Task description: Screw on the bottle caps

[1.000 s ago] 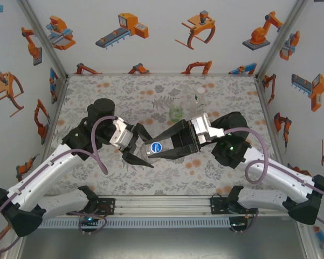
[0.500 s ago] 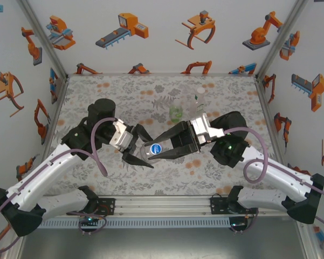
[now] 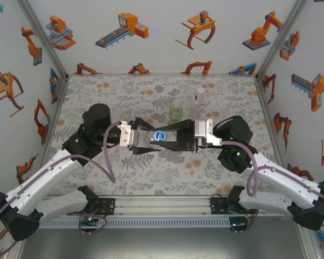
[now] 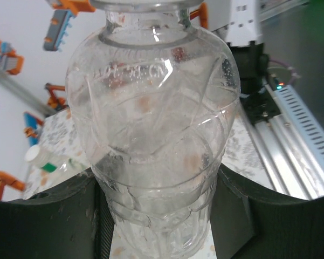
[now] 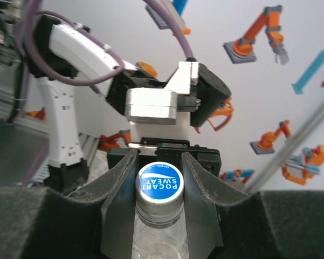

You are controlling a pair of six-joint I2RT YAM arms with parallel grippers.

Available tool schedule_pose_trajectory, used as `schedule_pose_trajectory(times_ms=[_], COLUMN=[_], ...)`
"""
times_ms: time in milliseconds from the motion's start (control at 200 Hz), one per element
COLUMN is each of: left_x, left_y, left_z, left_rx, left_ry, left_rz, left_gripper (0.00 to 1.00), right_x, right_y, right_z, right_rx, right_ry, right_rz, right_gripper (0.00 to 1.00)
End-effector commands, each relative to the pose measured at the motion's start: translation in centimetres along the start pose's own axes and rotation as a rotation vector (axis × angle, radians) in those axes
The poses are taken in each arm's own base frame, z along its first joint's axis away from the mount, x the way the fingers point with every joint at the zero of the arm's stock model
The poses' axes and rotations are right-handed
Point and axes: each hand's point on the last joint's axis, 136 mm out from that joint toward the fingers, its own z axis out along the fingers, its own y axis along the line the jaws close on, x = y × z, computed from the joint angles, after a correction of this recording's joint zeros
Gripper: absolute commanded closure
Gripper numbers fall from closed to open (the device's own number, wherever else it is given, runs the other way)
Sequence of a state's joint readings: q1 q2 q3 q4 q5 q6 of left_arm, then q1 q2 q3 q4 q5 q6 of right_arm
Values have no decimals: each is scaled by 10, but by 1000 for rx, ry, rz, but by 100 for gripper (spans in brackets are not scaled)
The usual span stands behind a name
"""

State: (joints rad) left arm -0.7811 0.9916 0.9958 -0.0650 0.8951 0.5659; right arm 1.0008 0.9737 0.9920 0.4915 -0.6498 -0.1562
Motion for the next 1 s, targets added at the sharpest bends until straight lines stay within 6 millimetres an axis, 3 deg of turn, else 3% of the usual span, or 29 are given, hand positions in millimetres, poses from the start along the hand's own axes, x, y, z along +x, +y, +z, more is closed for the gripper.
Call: schedule_pose_trajectory(times_ms=[0,245,536,766,896,991], left_x=[5,5,11,28,45,58], left_y=[42,75,94,93,91,90], left_z=[0,-5,-9,-1,-1,-1], left_rx=[-211,-424,-583,-541,-532,-527], left_ry=[31,13,43,130,198,243], left_rz=[36,73,60,23,-3,-33], left_gripper=[100,100,100,100,100,100], right_x=[-7,13,35,49,57,63], right_y=[-23,-68,-120,-130,-128,-128], right_z=[-4,-17,-48,-51,-56,-64], right_rx=[151,444,813,865,857,875], right_ry=[-31,-11,17,85,196,293], right_rz=[-97,-129,-116,-11,65,136], right_gripper=[100,100,100,100,67,54])
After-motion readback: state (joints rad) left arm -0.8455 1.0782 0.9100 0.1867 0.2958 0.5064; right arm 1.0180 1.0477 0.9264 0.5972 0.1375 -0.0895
